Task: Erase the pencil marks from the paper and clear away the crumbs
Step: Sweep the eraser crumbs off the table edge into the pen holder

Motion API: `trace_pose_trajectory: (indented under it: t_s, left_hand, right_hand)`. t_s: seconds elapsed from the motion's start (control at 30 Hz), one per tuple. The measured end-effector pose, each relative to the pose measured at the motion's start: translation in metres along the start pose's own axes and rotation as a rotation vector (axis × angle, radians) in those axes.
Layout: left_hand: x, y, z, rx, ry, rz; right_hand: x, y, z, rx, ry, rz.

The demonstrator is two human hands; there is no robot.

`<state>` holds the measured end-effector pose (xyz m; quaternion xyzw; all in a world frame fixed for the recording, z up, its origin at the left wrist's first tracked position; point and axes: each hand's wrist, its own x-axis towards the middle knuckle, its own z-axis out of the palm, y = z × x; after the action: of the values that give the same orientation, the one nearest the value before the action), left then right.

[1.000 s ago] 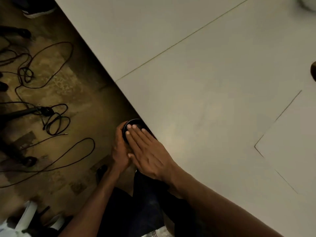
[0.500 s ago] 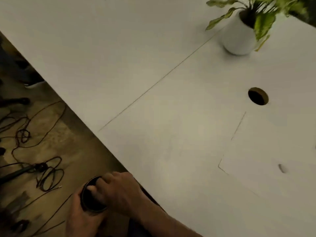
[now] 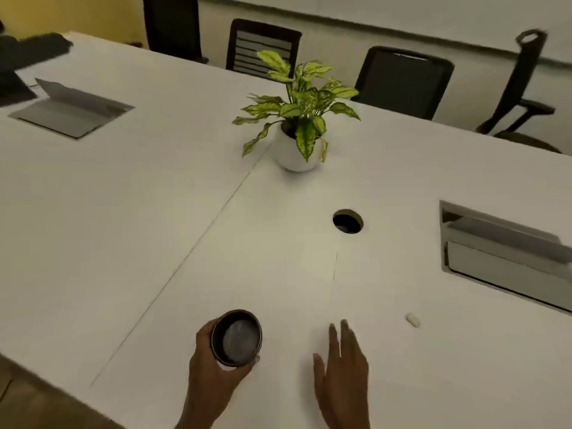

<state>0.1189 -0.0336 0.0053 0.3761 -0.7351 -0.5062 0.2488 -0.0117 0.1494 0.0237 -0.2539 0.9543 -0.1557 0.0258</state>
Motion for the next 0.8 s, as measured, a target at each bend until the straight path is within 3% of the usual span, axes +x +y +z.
trace_pose_trajectory:
  t_s: [0.1,0.23,0.43,0.8]
  left_hand:
    - [0.035,0.024,0.035,-0.004,-0.11,-0.021]
    - [0.074,0.038,0.082,0.025,-0.194,-0.028]
    - [0.117,0.036,0.126,0.059,-0.224,-0.023]
    - [0.167,0.034,0.157,0.084,-0.268,-0.03]
  right_hand:
    - [0.009,0.068,0.027,-0.169,-0.039,0.216]
    - [0.005,0.089,0.048,-0.248,-0.195,0.206]
    - [-0.003,0.054,0.071,-0.171,-0.316,0.222]
    - [0.009,0.046,0.08,-0.162,-0.336,0.261]
